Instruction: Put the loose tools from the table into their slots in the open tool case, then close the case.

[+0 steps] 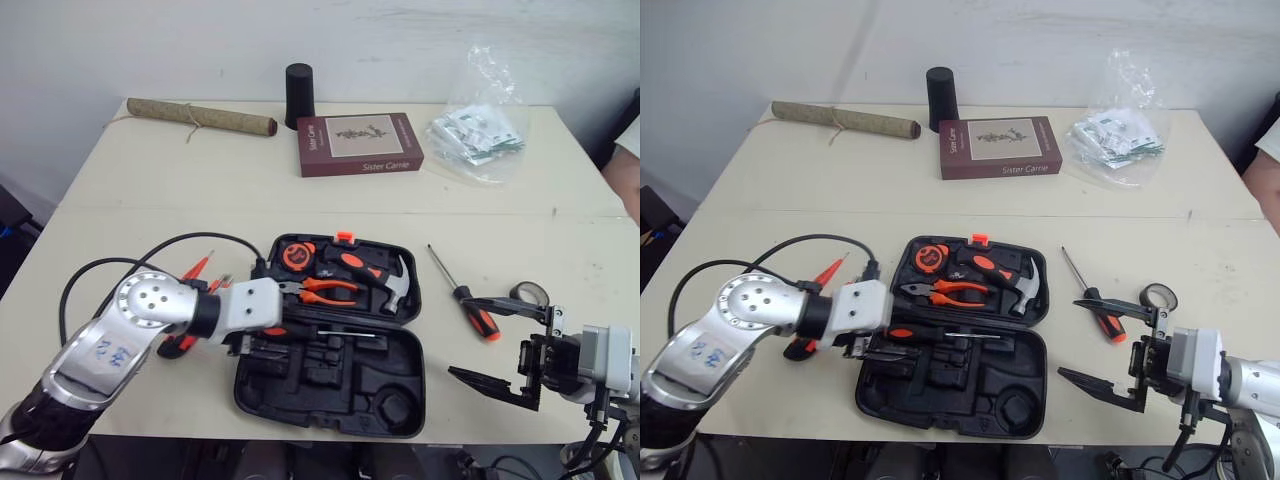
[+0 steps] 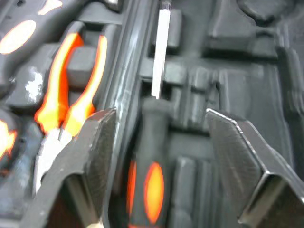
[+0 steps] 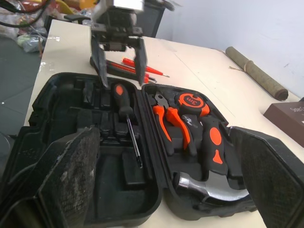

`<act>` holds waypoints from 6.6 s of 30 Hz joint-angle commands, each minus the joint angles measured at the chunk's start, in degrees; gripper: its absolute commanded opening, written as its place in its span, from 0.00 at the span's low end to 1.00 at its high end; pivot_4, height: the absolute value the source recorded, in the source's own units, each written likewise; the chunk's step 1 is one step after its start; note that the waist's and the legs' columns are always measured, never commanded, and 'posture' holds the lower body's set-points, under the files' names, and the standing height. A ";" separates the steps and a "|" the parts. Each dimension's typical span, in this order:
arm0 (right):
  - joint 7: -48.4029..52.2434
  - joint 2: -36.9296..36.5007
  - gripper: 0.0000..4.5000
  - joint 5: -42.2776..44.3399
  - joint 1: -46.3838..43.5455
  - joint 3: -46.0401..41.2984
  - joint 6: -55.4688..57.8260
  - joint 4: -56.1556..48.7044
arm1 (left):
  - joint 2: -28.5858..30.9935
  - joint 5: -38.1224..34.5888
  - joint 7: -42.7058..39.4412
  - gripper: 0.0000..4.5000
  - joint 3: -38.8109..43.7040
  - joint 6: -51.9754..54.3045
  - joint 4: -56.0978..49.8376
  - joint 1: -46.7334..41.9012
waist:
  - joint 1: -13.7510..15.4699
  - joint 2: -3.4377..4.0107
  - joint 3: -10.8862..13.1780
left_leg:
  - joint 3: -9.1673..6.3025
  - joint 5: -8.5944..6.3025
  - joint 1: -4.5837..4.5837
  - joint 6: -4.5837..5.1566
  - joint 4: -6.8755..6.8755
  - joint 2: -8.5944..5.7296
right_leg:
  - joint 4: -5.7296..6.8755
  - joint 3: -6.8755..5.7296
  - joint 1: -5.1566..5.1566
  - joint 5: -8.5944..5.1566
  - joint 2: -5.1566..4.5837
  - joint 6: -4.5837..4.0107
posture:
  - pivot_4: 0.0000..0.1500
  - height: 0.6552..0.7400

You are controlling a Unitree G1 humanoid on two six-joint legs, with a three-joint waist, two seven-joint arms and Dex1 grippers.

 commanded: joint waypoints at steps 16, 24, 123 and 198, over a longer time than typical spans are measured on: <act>-0.57 0.91 1.00 -0.20 -0.74 1.30 -0.26 1.02 | -11.35 -3.55 4.10 0.01 3.03 -10.01 8.49 7.55 | -0.11 0.00 0.01 | -0.25 -0.08 0.01 -0.02 -0.01 -0.04 | -0.13 -0.24 0.20 0.02 -0.04 0.03 | 1.00 1.00; -0.95 0.85 1.00 -0.37 -0.81 1.38 -0.19 1.06 | -13.74 5.44 8.14 0.01 -4.62 -12.34 14.09 4.88 | -0.09 -0.01 0.01 | -0.24 -0.08 0.03 -0.02 -0.01 -0.04 | -0.11 -0.25 0.20 0.02 -0.03 0.03 | 1.00 1.00; -39.83 -5.09 1.00 5.68 10.10 -8.21 45.44 -12.56 | -3.57 -25.03 -2.98 0.98 27.60 -10.92 3.56 22.64 | -0.17 0.49 0.08 | -0.22 -0.07 -0.33 0.21 -1.09 -0.67 | -1.10 -0.61 -0.14 0.22 -0.91 0.20 | 1.00 1.00; -28.75 -18.57 0.23 -6.37 -47.26 47.56 73.19 -23.96 | -0.78 -23.16 -9.12 1.00 29.36 -13.93 0.39 32.81 | -1.63 0.11 0.08 | -0.02 0.17 -0.57 -0.09 -0.74 -0.06 | -0.55 -0.35 -0.67 0.15 -0.20 -0.06 | 1.00 1.00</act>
